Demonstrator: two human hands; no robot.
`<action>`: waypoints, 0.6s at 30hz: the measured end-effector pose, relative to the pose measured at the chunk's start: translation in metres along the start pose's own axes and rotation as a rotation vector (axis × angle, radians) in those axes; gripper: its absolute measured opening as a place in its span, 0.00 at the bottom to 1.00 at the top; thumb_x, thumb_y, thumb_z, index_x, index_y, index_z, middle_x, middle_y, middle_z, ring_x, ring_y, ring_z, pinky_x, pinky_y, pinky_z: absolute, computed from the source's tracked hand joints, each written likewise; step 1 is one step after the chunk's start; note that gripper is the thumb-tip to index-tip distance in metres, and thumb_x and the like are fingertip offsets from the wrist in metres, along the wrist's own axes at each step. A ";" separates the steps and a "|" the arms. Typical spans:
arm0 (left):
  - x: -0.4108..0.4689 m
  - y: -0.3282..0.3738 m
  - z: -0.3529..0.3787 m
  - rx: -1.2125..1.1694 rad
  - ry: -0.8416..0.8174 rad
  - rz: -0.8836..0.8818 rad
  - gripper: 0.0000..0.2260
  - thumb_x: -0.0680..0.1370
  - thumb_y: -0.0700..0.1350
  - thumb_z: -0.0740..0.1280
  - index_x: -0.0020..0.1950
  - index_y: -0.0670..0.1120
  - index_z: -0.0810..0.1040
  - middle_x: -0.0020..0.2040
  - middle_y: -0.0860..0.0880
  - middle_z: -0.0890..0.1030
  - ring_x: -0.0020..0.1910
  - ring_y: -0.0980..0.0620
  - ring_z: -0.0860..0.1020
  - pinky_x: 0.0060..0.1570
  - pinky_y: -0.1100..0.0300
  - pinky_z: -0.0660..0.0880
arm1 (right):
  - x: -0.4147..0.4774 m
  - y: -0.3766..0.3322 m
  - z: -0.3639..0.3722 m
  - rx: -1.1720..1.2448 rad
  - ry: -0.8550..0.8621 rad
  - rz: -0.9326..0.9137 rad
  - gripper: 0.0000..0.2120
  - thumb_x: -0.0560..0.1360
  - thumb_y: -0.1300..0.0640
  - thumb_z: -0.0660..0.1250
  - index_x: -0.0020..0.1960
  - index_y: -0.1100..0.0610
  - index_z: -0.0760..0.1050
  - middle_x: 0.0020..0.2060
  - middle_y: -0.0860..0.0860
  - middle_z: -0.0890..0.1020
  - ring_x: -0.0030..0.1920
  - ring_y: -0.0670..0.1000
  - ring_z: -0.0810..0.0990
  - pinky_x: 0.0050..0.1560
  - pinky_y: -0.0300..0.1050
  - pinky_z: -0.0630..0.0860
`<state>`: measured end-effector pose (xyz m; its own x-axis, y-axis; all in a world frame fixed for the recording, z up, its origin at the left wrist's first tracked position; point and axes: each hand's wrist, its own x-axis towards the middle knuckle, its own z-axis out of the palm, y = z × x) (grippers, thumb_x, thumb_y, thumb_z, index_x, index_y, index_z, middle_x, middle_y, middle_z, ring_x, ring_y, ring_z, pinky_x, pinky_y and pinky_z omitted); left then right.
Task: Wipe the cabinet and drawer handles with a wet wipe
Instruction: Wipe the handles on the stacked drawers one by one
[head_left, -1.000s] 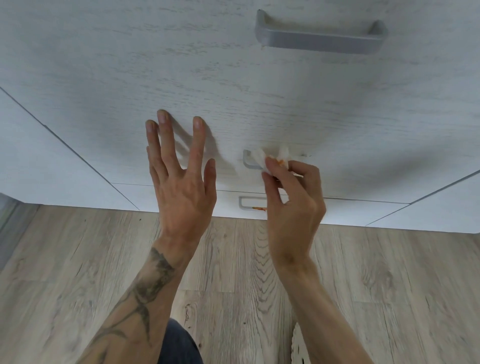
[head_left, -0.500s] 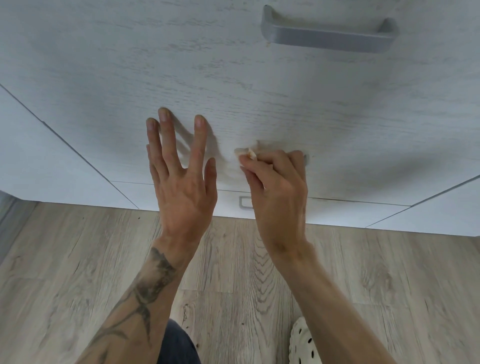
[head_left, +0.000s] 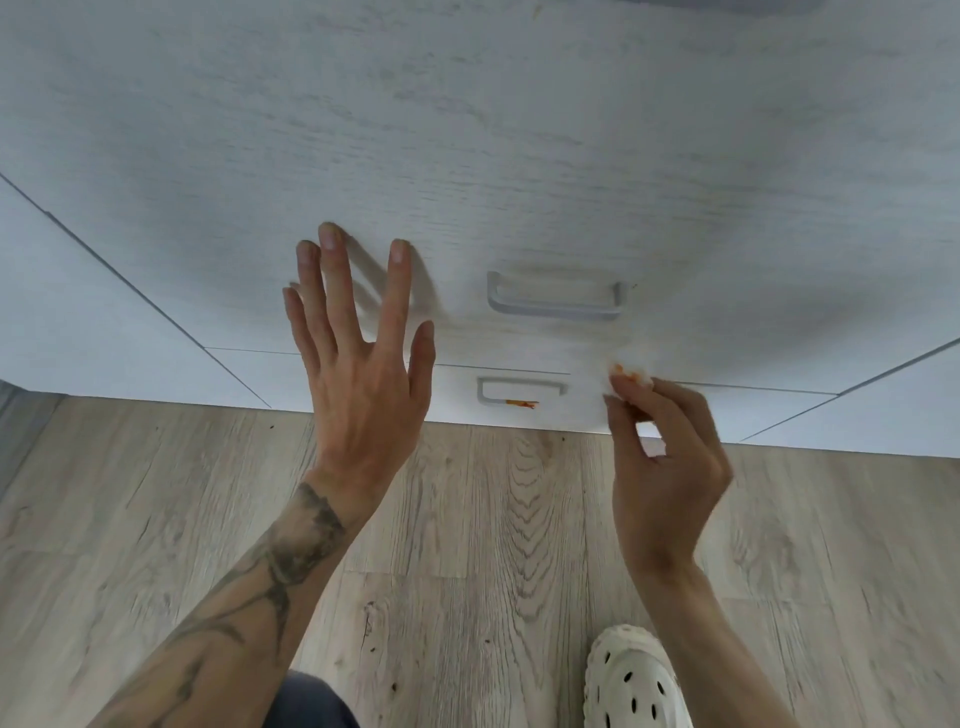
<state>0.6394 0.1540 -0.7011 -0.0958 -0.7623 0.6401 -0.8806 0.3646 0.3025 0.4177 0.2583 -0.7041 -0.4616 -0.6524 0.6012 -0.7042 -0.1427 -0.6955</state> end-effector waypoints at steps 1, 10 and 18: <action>-0.004 -0.001 0.004 0.010 -0.010 0.006 0.29 0.89 0.50 0.61 0.87 0.49 0.52 0.84 0.33 0.48 0.84 0.30 0.49 0.82 0.32 0.51 | -0.008 0.006 0.002 0.011 -0.043 0.050 0.09 0.77 0.66 0.76 0.57 0.63 0.86 0.52 0.52 0.84 0.47 0.49 0.85 0.55 0.30 0.79; -0.018 -0.009 0.025 0.049 -0.039 0.031 0.29 0.88 0.48 0.63 0.86 0.47 0.54 0.83 0.32 0.49 0.82 0.26 0.51 0.81 0.31 0.54 | -0.018 0.040 0.048 -0.003 -0.299 0.165 0.11 0.78 0.68 0.73 0.58 0.58 0.86 0.57 0.51 0.82 0.47 0.50 0.84 0.53 0.27 0.77; -0.018 -0.011 0.025 0.104 -0.047 0.038 0.29 0.88 0.49 0.63 0.86 0.48 0.54 0.82 0.31 0.52 0.82 0.26 0.53 0.81 0.32 0.56 | -0.015 0.063 0.041 -0.077 -0.392 -0.036 0.11 0.76 0.65 0.77 0.58 0.57 0.87 0.51 0.49 0.86 0.53 0.50 0.83 0.59 0.27 0.74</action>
<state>0.6394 0.1504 -0.7342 -0.1499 -0.7743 0.6148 -0.9190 0.3385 0.2023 0.4024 0.2286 -0.7735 -0.2055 -0.8848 0.4181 -0.7615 -0.1239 -0.6362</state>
